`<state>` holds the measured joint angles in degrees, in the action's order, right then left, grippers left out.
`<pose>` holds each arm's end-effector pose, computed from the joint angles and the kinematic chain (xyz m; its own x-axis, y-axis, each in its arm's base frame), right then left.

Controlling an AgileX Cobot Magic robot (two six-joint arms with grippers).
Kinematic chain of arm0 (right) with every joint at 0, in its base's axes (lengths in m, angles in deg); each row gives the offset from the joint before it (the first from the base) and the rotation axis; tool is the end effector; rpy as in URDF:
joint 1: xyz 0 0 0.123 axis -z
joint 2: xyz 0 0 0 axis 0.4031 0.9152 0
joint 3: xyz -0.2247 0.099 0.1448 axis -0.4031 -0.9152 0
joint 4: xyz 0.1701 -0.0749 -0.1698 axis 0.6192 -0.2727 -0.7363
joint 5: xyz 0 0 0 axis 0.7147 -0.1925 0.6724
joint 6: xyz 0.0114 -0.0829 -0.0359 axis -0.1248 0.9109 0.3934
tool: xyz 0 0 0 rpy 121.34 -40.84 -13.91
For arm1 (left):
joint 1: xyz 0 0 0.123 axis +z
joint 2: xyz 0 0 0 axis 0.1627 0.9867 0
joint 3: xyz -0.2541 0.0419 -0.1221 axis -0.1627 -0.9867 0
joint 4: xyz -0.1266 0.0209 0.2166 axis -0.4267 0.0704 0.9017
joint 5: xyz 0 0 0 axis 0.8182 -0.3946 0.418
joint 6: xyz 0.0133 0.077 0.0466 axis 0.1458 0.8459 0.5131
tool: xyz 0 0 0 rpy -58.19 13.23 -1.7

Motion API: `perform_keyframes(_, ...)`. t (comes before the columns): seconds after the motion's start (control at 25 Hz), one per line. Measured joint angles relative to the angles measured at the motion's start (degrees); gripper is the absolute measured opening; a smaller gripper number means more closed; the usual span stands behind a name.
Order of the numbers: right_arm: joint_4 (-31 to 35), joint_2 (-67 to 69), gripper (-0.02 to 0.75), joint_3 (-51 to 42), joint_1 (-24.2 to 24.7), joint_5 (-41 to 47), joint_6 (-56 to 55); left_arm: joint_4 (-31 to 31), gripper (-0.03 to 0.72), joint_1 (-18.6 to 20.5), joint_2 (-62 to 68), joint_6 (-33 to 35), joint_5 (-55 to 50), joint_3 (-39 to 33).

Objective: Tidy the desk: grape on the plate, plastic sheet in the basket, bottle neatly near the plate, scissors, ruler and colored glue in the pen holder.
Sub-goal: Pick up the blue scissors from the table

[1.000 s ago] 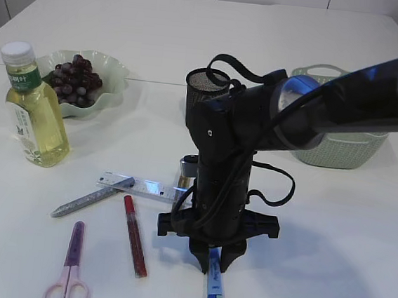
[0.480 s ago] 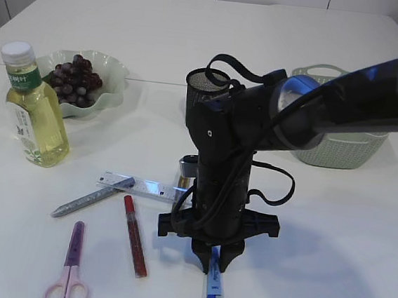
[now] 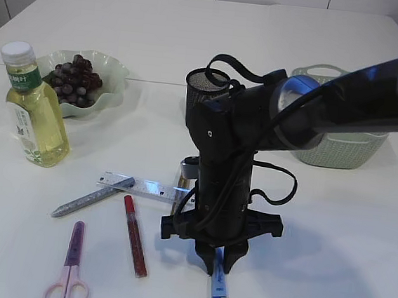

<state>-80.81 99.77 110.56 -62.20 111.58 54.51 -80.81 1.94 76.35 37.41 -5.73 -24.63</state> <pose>0.3023 0.2447 0.1180 -0.9924 -0.0517 0.1114 -0.0552 0.9981 -0.0282 0.1093 -0.0226 0.3562 -0.8178 -0.0691 -0.5713 0.0401 0.9835 -0.1764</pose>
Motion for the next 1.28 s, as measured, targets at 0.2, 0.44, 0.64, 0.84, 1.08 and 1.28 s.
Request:
perform_keyframes(0.2,-0.4,0.0,0.162,0.0,0.0,1.5,1.0,0.0,0.474,0.0,0.0,0.0,0.0,0.0)
perform_keyframes(0.44,-0.4,0.0,0.161,0.1,0.0,1.8,1.8,0.0,0.470,0.0,0.0,0.0,0.0,0.0)
perform_keyframes(0.64,-0.2,0.0,0.161,0.1,0.0,2.9,2.3,0.0,0.469,0.0,0.0,0.0,0.0,0.0)
perform_keyframes(0.84,-0.3,-0.2,0.161,0.1,0.0,2.9,2.6,0.0,0.469,0.0,0.0,0.0,0.0,0.0)
perform_keyframes(1.08,-0.2,-0.9,0.160,0.1,0.0,2.9,2.9,0.0,0.469,0.0,0.0,0.0,0.1,0.0)
perform_keyframes(1.28,-0.2,-1.8,0.160,0.1,0.0,2.9,3.2,0.0,0.469,0.0,0.0,0.0,0.2,0.0)
